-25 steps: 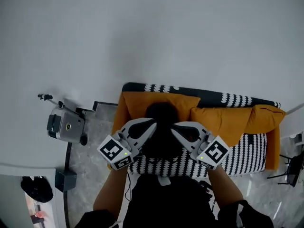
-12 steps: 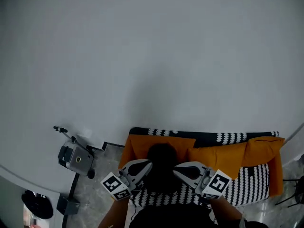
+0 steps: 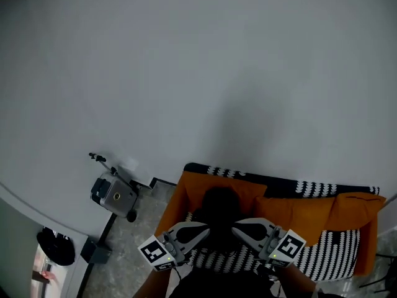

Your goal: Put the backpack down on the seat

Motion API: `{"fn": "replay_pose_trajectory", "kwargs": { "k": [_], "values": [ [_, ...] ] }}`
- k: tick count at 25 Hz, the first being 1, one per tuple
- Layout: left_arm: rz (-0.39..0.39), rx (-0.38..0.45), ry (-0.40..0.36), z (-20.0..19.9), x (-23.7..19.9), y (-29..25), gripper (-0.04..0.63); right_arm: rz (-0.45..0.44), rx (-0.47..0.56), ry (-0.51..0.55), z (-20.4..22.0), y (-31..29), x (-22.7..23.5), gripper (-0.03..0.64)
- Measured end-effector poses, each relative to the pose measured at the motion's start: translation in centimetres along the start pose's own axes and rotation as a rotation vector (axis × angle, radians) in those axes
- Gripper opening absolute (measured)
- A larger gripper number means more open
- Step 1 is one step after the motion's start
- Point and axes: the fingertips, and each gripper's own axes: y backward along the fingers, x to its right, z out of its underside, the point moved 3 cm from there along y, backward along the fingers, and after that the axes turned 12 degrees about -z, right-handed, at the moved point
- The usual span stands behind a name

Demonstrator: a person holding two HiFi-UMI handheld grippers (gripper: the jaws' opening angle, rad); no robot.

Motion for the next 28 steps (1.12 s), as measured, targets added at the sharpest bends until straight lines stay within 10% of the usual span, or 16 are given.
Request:
{"fn": "replay_pose_trajectory", "kwargs": {
  "k": [28],
  "values": [
    [0.111,-0.022,0.129,4.1,12.1,20.0,0.023,0.144,-0.115,-0.052,6.5,-4.9,-22.5,0.031]
  ]
}}
